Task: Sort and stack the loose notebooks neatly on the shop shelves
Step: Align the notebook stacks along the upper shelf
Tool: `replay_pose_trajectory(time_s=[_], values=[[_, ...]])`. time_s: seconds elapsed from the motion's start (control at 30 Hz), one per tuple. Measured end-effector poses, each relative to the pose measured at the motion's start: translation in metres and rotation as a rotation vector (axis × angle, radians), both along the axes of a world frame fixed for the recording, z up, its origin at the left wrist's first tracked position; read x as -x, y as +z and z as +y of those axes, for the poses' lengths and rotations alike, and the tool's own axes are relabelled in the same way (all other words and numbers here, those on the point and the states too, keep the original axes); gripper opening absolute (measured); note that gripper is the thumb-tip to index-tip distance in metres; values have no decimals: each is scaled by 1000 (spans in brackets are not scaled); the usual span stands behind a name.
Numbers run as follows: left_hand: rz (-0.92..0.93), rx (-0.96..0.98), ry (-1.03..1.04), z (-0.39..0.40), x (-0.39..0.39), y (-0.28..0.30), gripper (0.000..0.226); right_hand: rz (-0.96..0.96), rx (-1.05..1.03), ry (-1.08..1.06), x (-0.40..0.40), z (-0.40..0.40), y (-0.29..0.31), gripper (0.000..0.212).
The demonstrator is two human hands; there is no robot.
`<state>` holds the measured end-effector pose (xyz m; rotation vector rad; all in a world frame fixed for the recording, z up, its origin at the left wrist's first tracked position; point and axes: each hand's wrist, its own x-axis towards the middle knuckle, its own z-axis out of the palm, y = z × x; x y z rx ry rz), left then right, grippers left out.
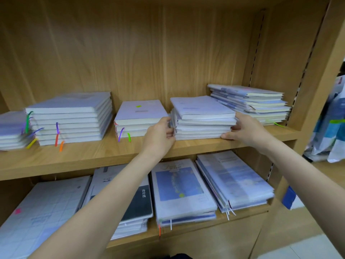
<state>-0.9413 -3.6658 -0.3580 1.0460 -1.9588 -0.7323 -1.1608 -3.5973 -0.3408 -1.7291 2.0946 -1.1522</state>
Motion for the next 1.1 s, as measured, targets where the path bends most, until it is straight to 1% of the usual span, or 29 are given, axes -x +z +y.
replay_pose_trajectory(time_s=[0.03,0.1,0.17,0.2,0.23,0.27,0.3,0.37,0.4,0.43,0.5,0.57,0.67,0.73,0.83,0.9,0.97,1.0,1.1], values=[[16,-27,-13,-1,0,1,58,-1,0,2,1,-1,0,51],[43,-70,-57,-3,-1,2,63,-70,-8,23,5,1,2,76],[54,-38,-95,-4,0,-1,66,-243,5,73,8,4,3,95],[44,0,-103,-5,1,-3,66,-334,28,98,10,5,3,98],[41,41,-114,-5,3,-4,67,-379,62,116,10,5,2,98],[52,64,-130,-5,5,-4,69,-367,97,119,9,2,0,96],[74,54,-155,-5,6,-4,76,-333,131,113,5,-1,-3,92],[100,-19,-223,-11,8,-5,100,-300,198,99,-4,-8,-12,82],[97,-59,-252,-13,8,-4,105,-307,230,97,-7,-12,-16,79],[95,-94,-278,-14,7,-3,104,-317,258,95,-11,-13,-20,77],[126,-142,-325,-19,5,-4,92,-336,286,98,-15,-12,-24,78],[174,-155,-349,-21,5,-5,86,-358,300,100,-17,-10,-24,75],[202,-130,-313,-25,7,-9,88,-314,322,50,-19,-10,-25,67],[210,-106,-302,-25,9,-9,89,-265,343,12,-19,-11,-25,68],[168,-74,-301,-24,11,-8,83,-217,354,-21,-20,-9,-25,68],[130,-66,-297,-24,11,-7,85,-186,372,-52,-21,-9,-26,67],[83,-39,-292,-25,11,-6,100,-173,420,-90,-23,-9,-26,63],[65,-37,-290,-26,11,-6,103,-161,444,-115,-24,-8,-27,61],[65,-51,-291,-26,9,-3,98,-144,498,-161,-27,-6,-26,55]])
